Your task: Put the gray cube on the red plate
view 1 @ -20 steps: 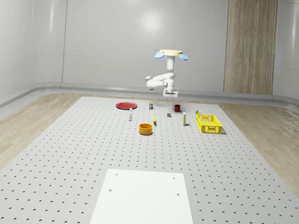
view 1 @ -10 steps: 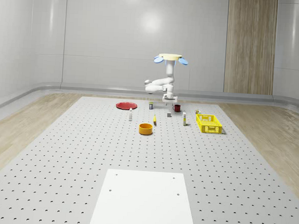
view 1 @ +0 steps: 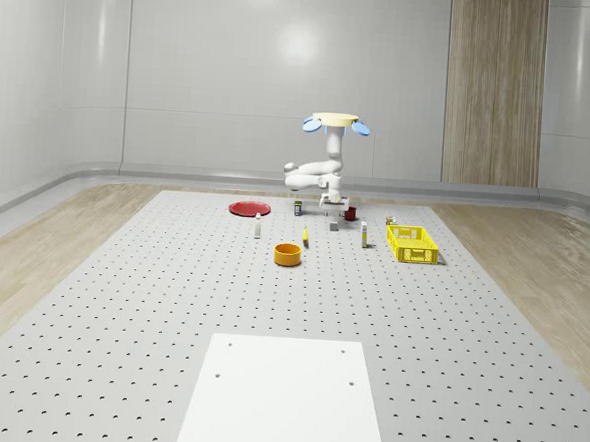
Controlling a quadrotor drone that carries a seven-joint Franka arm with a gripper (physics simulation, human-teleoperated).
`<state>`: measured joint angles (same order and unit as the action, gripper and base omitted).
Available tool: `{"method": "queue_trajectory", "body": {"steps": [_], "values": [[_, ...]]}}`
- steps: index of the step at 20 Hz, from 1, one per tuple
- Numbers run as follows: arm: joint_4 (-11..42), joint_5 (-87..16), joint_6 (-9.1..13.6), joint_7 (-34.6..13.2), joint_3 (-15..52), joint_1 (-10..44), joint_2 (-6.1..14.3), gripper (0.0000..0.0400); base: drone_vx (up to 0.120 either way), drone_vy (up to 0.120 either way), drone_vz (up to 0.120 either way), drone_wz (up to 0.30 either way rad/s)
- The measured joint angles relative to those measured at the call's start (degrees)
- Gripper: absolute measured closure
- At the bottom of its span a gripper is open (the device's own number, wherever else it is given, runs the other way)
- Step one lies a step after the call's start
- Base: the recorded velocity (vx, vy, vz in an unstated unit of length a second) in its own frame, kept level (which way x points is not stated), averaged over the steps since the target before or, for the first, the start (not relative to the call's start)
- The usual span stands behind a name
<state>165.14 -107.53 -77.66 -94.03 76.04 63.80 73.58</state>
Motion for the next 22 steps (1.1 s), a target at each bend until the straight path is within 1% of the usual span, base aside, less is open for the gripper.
{"method": "queue_trajectory", "body": {"steps": [1, 4, 12, 16, 20, 21, 22], "values": [[0.0, 0.1, -0.2, -0.1, 0.1, 0.1, 0.2, 0.0000, 0.120, 0.000, -0.120, 0.000], [-0.1, -0.2, -1.1, -0.1, -0.5, 0.2, 1.0, 0.0000, 0.000, 0.000, -0.013, 0.000], [-1.4, -5.3, -5.5, 0.4, -6.3, 0.2, 3.5, 0.0000, 0.000, 0.000, 0.000, 0.000], [-2.1, -7.3, -6.9, 0.0, -8.5, 0.9, 4.1, 0.0000, 0.000, 0.000, 0.000, 0.000], [-2.5, -8.4, -7.9, -0.3, -9.8, 1.5, 4.6, 0.0000, 0.000, 0.000, 0.000, 0.000], [-2.6, -8.5, -8.0, -0.4, -10.0, 1.6, 4.7, 0.0012, 0.000, 0.000, 0.000, 0.000], [-2.7, -8.6, -8.2, -0.4, -10.1, 1.6, 4.7, 0.0042, 0.000, 0.000, 0.000, 0.000]]}}
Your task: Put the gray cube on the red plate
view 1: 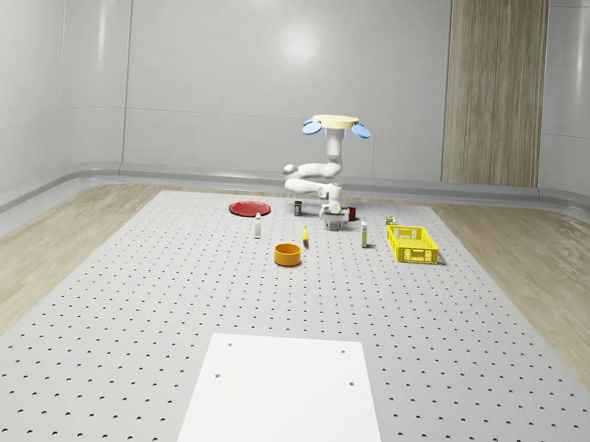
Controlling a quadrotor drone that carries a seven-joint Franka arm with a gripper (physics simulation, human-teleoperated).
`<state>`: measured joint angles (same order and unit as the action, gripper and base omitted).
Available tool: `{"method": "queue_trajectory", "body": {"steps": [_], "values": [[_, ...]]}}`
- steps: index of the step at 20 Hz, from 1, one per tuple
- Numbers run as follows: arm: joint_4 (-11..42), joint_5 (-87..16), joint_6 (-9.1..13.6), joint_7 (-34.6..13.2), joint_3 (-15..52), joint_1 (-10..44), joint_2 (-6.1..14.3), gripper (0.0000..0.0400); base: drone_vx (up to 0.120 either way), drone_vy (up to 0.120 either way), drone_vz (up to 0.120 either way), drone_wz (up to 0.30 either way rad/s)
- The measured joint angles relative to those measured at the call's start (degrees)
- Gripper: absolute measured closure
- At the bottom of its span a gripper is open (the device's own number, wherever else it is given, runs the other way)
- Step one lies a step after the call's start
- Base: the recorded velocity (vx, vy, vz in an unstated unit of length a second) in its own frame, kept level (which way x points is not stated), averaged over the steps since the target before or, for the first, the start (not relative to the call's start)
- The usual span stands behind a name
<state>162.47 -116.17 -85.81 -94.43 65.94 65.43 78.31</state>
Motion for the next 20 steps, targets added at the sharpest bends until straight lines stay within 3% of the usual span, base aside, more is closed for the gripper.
{"method": "queue_trajectory", "body": {"steps": [3, 6, 15, 20], "values": [[-0.1, -0.2, -0.3, -0.1, -0.3, 0.2, 0.2, 0.0099, 0.000, 0.000, 0.000, 0.000], [-0.2, -0.3, -0.6, -0.2, -0.4, 0.3, 0.4, 0.0126, 0.000, 0.000, 0.000, 0.000], [0.2, 1.2, -0.4, -0.5, 1.1, 0.5, 0.8, 0.0147, 0.000, 0.000, 0.000, 0.000], [1.0, 4.2, 0.7, -1.0, 4.1, 0.5, 0.8, 0.0149, -0.032, -0.040, 0.104, 0.000]]}}
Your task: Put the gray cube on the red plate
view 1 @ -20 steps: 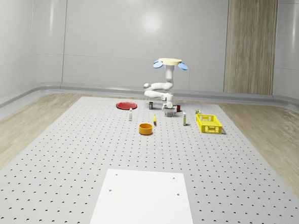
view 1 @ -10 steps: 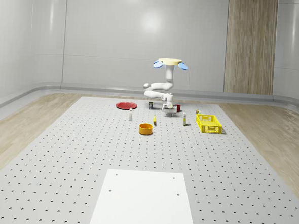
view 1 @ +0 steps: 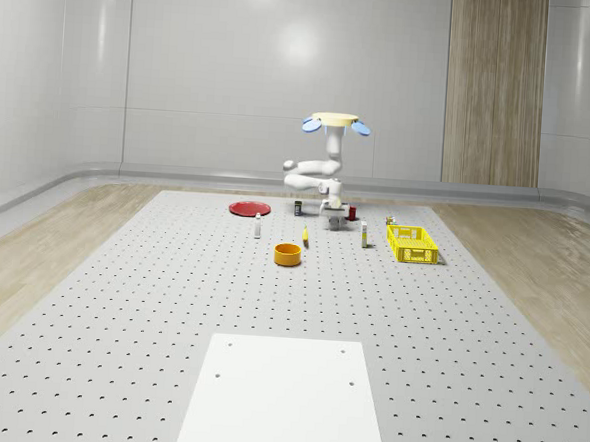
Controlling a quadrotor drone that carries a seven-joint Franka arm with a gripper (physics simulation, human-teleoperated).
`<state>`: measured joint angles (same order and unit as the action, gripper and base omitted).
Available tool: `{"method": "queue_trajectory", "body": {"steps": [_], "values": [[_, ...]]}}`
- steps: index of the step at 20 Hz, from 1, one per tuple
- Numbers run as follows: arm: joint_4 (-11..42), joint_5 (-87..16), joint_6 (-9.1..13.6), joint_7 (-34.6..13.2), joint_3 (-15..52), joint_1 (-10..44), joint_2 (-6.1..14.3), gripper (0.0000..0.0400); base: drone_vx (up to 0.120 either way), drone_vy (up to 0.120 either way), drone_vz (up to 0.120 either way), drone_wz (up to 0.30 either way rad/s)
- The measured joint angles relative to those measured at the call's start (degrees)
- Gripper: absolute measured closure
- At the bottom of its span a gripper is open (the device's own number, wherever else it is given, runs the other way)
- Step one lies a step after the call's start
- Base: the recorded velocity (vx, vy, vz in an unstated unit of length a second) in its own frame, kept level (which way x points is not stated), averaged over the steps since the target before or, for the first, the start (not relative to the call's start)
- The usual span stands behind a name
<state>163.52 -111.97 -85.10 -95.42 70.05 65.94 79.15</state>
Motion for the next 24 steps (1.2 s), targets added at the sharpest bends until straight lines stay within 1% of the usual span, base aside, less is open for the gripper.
{"method": "queue_trajectory", "body": {"steps": [6, 17, 24], "values": [[0.3, 1.7, 0.2, -0.4, 1.6, 0.2, 0.4, 0.0149, -0.120, -0.120, 0.120, 0.000], [0.4, 2.7, -0.6, -0.7, 2.4, 0.6, 1.5, 0.0149, -0.120, -0.120, 0.120, 0.000], [0.3, 3.0, -1.2, -0.9, 2.6, 0.8, 2.1, 0.0149, -0.120, -0.120, 0.000, 0.000]]}}
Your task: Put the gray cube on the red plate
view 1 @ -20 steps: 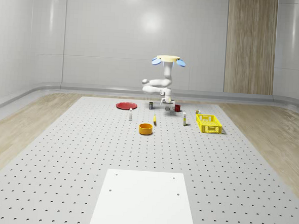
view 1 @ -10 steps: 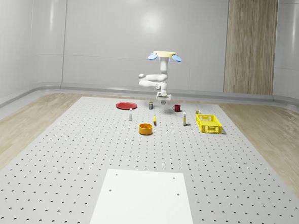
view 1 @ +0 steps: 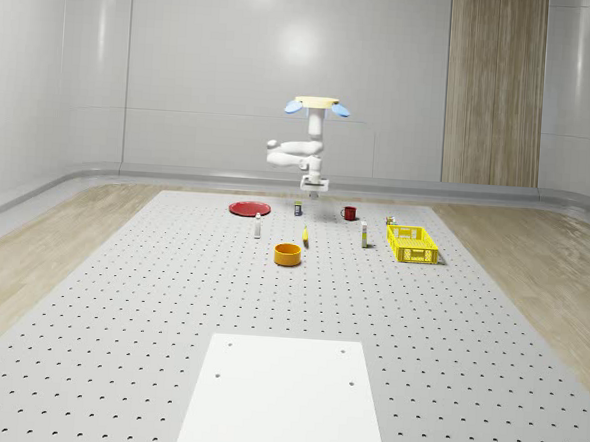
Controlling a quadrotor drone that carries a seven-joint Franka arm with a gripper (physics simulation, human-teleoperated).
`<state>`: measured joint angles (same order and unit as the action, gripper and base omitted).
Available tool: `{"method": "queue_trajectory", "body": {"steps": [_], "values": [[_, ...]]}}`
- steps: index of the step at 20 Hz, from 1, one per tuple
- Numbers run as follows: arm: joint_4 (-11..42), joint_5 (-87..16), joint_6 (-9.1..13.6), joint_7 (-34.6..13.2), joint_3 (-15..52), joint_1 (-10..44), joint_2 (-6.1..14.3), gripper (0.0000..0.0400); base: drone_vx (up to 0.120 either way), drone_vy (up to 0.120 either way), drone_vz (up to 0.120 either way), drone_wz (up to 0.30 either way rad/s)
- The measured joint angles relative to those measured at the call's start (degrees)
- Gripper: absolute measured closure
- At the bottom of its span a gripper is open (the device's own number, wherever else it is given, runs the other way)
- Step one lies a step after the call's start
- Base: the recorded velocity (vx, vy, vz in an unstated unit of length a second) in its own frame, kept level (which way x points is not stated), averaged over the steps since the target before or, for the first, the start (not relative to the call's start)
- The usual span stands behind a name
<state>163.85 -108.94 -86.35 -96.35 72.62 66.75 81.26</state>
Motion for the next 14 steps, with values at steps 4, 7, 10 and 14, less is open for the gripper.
{"method": "queue_trajectory", "body": {"steps": [4, 7, 10, 14], "values": [[0.0, 0.2, -0.3, -0.1, 0.1, 0.1, 0.4, 0.0149, -0.120, -0.120, 0.000, 0.000], [0.0, 0.3, -0.6, -0.2, 0.1, 0.2, 0.6, 0.0149, -0.027, -0.120, 0.000, 0.000], [-0.1, 0.4, -0.8, -0.2, 0.2, 0.3, 0.9, 0.0149, 0.000, -0.120, 0.000, 0.000], [-0.1, 0.5, -1.1, -0.3, 0.2, 0.4, 1.2, 0.0149, -0.060, -0.120, 0.000, 0.000]]}}
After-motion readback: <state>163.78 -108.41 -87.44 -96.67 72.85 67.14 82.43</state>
